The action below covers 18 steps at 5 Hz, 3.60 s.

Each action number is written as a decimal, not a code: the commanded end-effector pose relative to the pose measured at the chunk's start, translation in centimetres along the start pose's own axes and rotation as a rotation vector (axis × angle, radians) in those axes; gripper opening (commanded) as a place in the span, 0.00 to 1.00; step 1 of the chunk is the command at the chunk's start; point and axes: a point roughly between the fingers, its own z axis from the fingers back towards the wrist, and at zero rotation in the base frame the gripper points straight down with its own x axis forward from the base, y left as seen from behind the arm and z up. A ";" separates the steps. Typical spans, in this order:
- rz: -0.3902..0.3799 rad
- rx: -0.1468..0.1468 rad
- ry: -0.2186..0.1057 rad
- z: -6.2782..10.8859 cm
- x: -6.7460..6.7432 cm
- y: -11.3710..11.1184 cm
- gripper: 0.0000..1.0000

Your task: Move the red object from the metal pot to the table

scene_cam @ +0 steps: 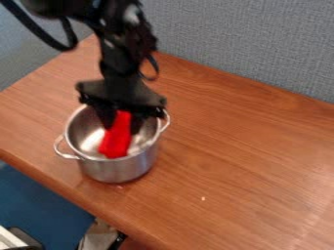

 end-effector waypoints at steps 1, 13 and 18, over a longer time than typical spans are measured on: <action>0.070 0.020 0.006 0.5 0.0 0.1 0.00; 0.053 -0.027 0.091 10.0 1.6 -6.8 0.00; -0.286 0.008 0.111 6.0 -4.7 -15.8 0.00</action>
